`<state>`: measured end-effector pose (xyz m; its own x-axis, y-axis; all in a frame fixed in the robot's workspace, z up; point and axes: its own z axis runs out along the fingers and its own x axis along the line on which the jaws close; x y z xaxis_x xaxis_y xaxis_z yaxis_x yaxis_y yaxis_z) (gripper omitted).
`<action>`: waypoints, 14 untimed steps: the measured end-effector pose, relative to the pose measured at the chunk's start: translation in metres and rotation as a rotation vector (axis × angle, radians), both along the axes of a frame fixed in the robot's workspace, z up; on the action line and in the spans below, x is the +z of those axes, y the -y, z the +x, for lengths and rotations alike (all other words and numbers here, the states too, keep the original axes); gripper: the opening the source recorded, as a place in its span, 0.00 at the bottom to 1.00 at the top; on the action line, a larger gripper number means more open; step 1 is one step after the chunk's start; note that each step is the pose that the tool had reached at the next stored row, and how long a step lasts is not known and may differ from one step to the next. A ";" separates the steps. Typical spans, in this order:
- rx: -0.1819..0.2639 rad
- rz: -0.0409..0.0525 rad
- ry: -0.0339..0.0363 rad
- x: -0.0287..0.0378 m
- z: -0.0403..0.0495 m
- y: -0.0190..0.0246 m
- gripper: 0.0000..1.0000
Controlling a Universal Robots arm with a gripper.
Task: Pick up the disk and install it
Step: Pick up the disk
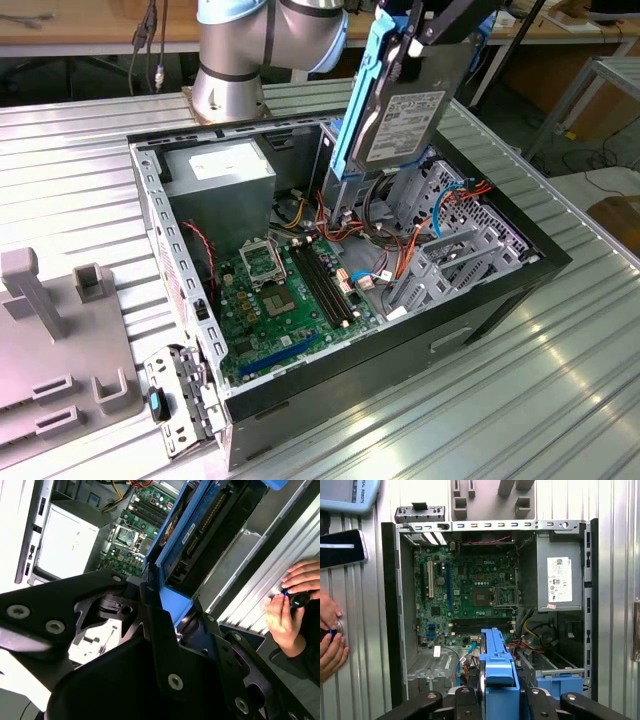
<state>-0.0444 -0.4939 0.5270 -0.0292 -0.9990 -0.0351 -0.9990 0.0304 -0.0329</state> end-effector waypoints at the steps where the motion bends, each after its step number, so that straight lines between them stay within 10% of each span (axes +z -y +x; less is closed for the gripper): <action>1: 0.000 -0.0002 0.0000 -0.0004 0.0005 0.0023 0.37; 10: 0.000 -0.0021 0.0000 -0.0048 0.0053 0.0296 0.37; 14: 0.000 -0.0020 0.0001 -0.0068 0.0138 0.0350 0.37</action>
<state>-0.0306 -0.5289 0.5202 -0.0292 -0.9990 -0.0331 -0.9990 0.0303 -0.0330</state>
